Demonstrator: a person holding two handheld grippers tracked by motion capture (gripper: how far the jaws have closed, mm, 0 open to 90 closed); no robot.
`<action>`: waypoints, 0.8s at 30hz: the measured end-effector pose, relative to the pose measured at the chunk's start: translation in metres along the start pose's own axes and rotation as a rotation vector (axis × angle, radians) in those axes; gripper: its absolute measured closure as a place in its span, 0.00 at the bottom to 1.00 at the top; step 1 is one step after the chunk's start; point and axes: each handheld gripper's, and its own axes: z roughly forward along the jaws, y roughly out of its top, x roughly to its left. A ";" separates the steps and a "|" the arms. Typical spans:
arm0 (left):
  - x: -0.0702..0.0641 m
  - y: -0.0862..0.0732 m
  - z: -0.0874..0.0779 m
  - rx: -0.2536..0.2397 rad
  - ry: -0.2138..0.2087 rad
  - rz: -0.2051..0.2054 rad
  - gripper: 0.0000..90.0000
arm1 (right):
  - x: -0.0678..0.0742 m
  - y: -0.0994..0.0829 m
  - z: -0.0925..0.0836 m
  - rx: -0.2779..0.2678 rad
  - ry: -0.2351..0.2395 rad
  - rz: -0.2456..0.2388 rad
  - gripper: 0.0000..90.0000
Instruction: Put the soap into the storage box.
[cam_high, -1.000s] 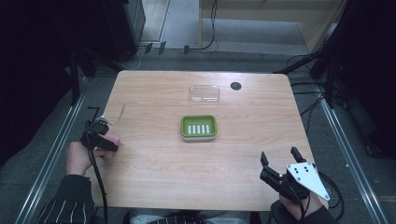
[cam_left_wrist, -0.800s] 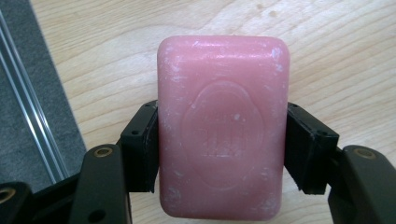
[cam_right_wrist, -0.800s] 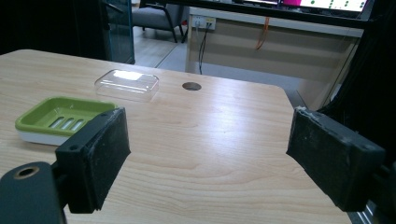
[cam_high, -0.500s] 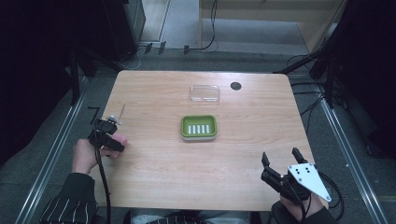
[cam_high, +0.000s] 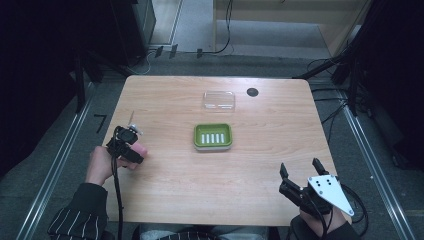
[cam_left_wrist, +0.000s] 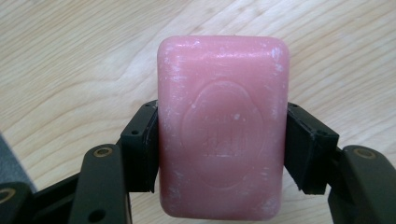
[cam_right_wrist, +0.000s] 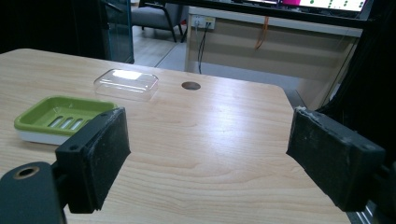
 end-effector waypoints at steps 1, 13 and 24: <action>-0.002 0.001 0.000 -0.002 -0.002 0.007 0.43 | 0.000 0.000 0.000 -0.001 0.001 0.000 0.14; -0.015 0.019 0.003 0.010 -0.006 0.087 0.43 | 0.000 0.000 0.000 -0.001 0.000 0.001 0.14; -0.019 0.032 0.004 0.003 -0.016 0.125 0.43 | 0.000 0.000 0.000 -0.001 0.001 -0.001 0.14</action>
